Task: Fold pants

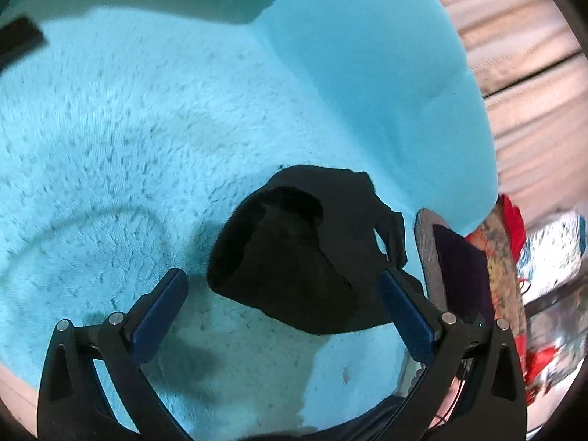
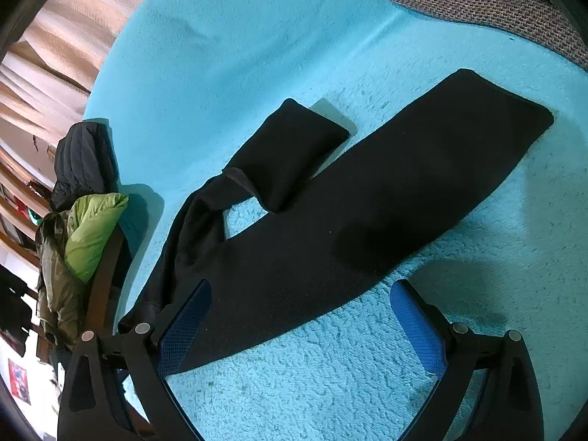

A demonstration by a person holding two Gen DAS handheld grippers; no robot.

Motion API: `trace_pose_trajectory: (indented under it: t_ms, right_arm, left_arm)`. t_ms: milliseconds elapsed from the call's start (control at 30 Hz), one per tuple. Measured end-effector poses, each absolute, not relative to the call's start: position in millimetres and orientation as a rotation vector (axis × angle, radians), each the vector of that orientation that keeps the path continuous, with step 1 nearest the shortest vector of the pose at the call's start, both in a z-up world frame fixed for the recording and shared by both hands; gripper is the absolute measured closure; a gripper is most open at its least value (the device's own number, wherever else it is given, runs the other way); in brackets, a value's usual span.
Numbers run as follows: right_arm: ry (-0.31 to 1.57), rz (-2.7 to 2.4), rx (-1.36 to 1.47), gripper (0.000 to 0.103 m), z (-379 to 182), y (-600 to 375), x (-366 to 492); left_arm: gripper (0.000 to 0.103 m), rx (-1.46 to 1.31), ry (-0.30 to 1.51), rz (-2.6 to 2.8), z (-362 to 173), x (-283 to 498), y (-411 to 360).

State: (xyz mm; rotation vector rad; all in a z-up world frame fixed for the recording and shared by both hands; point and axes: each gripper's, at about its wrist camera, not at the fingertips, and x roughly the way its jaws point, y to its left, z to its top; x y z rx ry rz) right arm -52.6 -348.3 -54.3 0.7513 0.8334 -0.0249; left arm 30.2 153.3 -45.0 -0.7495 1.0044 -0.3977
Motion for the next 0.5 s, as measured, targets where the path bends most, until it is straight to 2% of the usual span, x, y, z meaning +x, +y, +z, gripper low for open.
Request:
trace_pose_trajectory:
  t_ms: [67,100,133,167,233,300,400,500]
  right_arm:
    - [0.834,-0.026,0.752,0.004,-54.6,-348.1,-52.5]
    - [0.836,-0.027,0.751,0.004,-54.6,-347.6,-52.2]
    - [0.837,-0.027,0.749,0.004,-54.7,-347.2,-52.0]
    - [0.838,-0.026,0.749,0.004,-54.8,-347.2,-52.0]
    - [0.84,-0.026,0.749,0.004,-54.9,-347.0,-51.7]
    - [0.839,-0.026,0.751,0.004,-54.7,-347.4,-52.3]
    - [0.835,-0.029,0.755,0.004,-54.5,-348.2,-52.8]
    - [0.81,-0.037,0.77,0.005,-51.9,-353.2,-56.3]
  left_arm:
    - [0.002,-0.769,0.982,-0.411,-45.3,29.0,152.3]
    - [0.009,-0.773,0.977,-0.416,-44.4,29.0,150.7]
    - [0.022,-0.792,0.982,-0.44,-45.8,29.7,147.6]
    - [0.029,-0.803,0.992,-0.452,-46.8,30.6,149.0]
    - [0.059,-0.778,1.032,-0.427,-53.0,33.2,142.4]
    - [0.081,-0.736,1.046,-0.382,-55.6,36.1,139.7]
    - [0.089,-0.749,1.039,-0.353,-58.4,36.0,142.3]
    - [0.091,-0.743,1.033,-0.339,-58.9,33.9,142.9]
